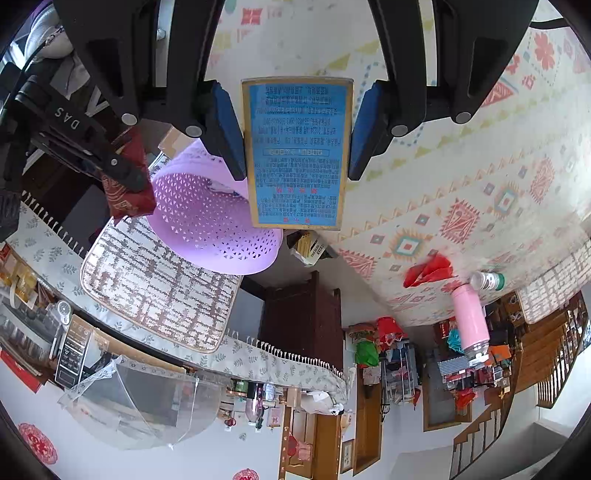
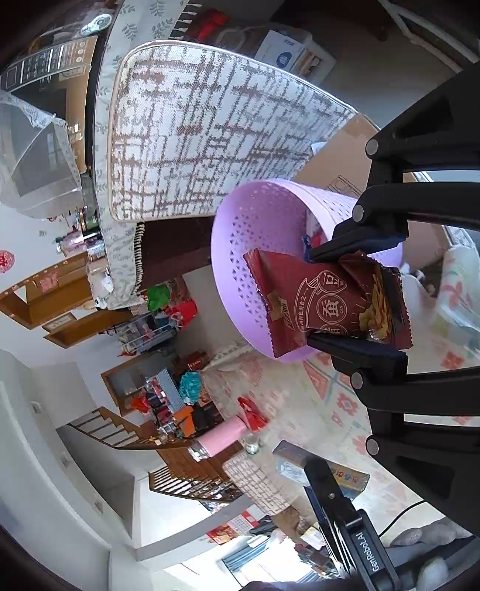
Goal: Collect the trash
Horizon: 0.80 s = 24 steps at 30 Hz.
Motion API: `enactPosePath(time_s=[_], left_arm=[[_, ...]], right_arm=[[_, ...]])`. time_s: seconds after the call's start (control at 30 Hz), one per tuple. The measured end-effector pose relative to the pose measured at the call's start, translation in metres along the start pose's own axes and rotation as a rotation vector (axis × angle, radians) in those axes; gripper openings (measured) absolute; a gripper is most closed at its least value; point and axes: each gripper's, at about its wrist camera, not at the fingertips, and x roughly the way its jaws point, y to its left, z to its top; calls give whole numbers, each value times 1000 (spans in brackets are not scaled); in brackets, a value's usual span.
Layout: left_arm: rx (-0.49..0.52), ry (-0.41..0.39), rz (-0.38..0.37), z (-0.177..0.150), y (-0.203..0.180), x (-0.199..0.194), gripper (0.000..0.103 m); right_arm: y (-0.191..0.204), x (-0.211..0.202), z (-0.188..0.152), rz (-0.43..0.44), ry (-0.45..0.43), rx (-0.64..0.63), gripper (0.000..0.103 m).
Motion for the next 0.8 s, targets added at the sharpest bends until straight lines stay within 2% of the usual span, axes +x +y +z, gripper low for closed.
enactPosePath(time_s=[0.47, 0.8], left_arm=[[-42, -1, -17, -18, 28, -15, 53], [-56, 26, -23, -8, 29, 4, 53]], right_arm=[[55, -10, -23, 49, 22, -95, 42], [53, 7, -15, 78, 36, -85, 42]])
